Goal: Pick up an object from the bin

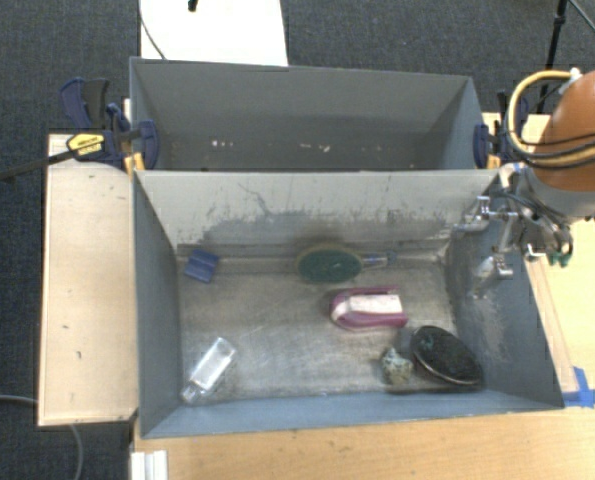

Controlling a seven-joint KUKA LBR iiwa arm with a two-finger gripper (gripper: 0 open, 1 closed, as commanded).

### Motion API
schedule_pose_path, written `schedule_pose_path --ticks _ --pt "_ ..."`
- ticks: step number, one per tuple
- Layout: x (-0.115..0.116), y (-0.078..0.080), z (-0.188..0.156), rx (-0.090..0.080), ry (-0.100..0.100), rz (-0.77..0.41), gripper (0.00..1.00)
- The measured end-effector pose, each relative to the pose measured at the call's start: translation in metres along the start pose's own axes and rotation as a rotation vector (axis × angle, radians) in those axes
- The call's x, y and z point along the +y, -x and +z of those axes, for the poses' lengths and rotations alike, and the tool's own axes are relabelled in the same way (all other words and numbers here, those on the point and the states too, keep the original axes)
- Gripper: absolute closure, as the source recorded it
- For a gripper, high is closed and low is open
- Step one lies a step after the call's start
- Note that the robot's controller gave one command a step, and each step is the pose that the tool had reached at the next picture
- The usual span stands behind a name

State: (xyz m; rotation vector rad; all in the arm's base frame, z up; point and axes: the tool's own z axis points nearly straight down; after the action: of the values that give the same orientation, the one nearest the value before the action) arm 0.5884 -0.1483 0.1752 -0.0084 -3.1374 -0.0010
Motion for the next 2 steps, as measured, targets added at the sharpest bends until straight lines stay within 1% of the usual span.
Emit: schedule_pose_path --ticks 1,2 --pt "0.051 -0.072 0.091 -0.042 -0.005 -0.057 0.0" --pt "0.109 -0.048 0.102 -0.015 -0.002 -0.051 0.0"
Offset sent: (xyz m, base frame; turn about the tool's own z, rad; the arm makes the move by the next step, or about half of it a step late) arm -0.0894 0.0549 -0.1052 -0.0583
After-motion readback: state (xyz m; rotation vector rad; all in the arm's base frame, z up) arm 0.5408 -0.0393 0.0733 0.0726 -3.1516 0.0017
